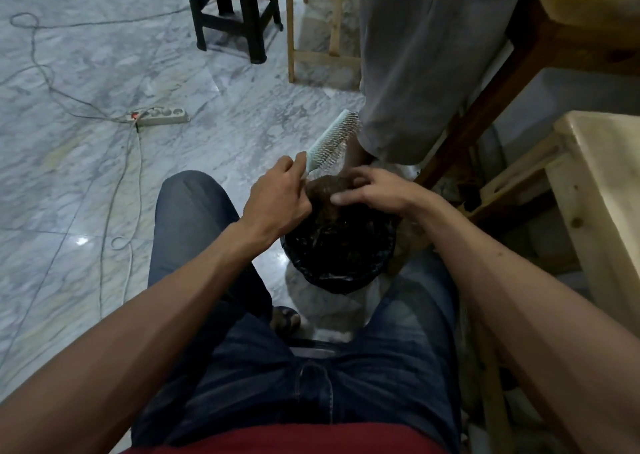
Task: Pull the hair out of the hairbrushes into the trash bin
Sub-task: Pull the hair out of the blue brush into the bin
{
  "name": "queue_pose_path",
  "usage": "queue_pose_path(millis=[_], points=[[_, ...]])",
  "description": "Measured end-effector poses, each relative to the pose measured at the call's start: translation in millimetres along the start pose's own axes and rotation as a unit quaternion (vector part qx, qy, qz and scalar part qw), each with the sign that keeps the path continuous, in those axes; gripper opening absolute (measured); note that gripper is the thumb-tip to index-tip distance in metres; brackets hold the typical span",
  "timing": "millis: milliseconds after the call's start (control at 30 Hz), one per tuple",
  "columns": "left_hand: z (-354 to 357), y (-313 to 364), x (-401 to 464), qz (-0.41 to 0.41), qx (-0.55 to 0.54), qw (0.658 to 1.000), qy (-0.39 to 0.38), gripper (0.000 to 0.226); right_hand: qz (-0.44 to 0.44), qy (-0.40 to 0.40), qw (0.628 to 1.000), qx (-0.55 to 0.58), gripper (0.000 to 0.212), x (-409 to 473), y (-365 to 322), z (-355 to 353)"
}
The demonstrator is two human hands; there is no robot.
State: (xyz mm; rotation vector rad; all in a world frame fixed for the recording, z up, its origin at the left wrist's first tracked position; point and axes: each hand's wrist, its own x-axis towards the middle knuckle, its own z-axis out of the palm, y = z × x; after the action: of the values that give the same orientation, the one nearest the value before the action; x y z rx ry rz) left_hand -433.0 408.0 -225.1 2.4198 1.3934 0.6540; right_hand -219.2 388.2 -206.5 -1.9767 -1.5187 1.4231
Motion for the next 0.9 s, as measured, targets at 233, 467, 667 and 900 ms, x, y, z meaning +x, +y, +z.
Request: queue_pose_path(millis=[233,467,667,900], points=[[-3,9,0,0.002,-0.009,1.000,0.007,0.036,-0.101,0.141,0.962,0.209,0.011,-6,5,11],[-11,2,10,-0.095,-0.008,0.995,0.017,0.019,-0.098,0.149,0.978,0.105,0.017,-25,18,10],[-16,6,9,-0.043,0.022,0.999,0.008,0.028,-0.031,0.083,0.996,-0.003,0.025,-29,23,8],[-13,7,-6,0.017,0.034,0.999,-0.019,0.038,-0.012,0.112,0.986,0.126,0.096,-21,3,-8]])
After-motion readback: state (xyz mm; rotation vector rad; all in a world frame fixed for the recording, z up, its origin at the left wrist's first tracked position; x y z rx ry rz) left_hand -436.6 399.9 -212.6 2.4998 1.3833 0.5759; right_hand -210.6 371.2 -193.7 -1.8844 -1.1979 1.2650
